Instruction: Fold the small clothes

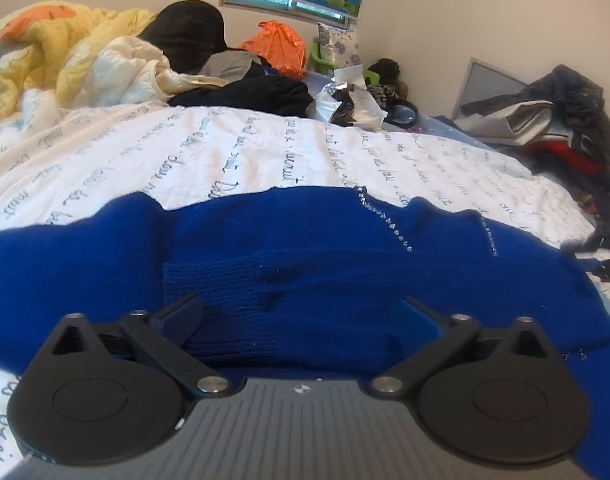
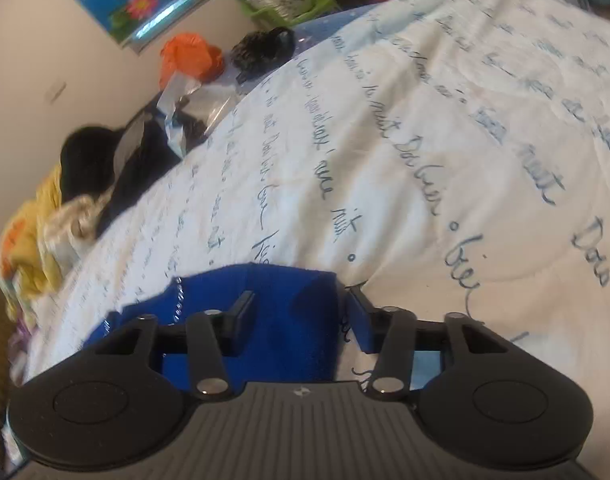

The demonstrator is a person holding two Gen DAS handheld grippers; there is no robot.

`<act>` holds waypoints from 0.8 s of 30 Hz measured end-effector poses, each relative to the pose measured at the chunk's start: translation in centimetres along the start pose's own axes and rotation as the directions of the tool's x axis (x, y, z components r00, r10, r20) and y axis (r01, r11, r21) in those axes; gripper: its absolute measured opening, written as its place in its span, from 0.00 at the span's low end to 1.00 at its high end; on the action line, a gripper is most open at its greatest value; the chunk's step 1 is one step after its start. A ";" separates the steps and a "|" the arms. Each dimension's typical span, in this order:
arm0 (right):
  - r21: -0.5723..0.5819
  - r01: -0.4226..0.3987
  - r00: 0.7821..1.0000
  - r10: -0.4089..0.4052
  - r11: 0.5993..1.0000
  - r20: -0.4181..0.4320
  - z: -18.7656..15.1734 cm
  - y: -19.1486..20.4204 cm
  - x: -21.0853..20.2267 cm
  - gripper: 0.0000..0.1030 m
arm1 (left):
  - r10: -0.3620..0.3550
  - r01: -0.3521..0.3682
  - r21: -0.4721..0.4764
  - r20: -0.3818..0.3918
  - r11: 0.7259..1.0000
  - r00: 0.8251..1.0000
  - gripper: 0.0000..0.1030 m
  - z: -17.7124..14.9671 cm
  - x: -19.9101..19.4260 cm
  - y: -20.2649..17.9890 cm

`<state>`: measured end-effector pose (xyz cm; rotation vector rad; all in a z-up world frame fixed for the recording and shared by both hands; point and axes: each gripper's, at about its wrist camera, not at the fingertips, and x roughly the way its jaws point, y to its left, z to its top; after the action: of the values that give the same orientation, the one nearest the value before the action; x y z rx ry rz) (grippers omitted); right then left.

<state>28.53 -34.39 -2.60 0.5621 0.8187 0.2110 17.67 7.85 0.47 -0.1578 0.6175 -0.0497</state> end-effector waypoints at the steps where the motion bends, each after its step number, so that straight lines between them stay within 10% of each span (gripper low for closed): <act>1: -0.021 0.009 0.999 -0.010 1.000 -0.048 0.0 0.4 0.6 0.05 | -0.002 0.002 -0.001 -0.004 1.000 1.000 1.00 -0.1 -0.1 0.2; 6: -0.064 -0.007 0.996 0.013 0.998 0.083 0.0 0.6 -2.4 0.04 | -0.016 0.016 -0.017 0.009 1.000 1.000 1.00 -0.4 -0.5 0.6; 13: 0.004 0.034 0.998 -0.034 0.999 0.058 -1.2 -1.2 -1.0 0.08 | 0.018 -0.018 0.019 -0.007 1.000 1.000 1.00 -0.2 -0.2 -0.2; 17: 0.000 0.113 0.981 -0.111 0.994 0.159 -1.5 1.3 -3.5 0.24 | 0.000 0.002 -0.049 0.038 0.999 0.999 1.00 0.3 -2.1 0.1; 19: -0.119 0.044 0.978 -0.019 0.992 0.207 -3.3 4.4 -4.9 0.35 | -0.066 0.069 -0.069 0.042 0.995 0.997 1.00 1.3 -2.2 -0.6; 21: -0.261 -0.001 0.991 0.036 0.965 0.129 -5.3 7.8 -3.8 0.61 | -0.103 0.102 -0.055 -0.008 0.993 0.995 1.00 2.1 -0.7 -1.9; 24: -0.427 0.087 0.996 -0.079 0.900 0.038 -8.5 10.4 0.3 0.63 | -0.055 0.057 0.026 -0.079 0.998 0.995 1.00 1.7 2.3 -3.0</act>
<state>22.75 -22.30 -1.76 0.1132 0.7461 0.2972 20.51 4.86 0.97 -0.1463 0.6904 -0.1194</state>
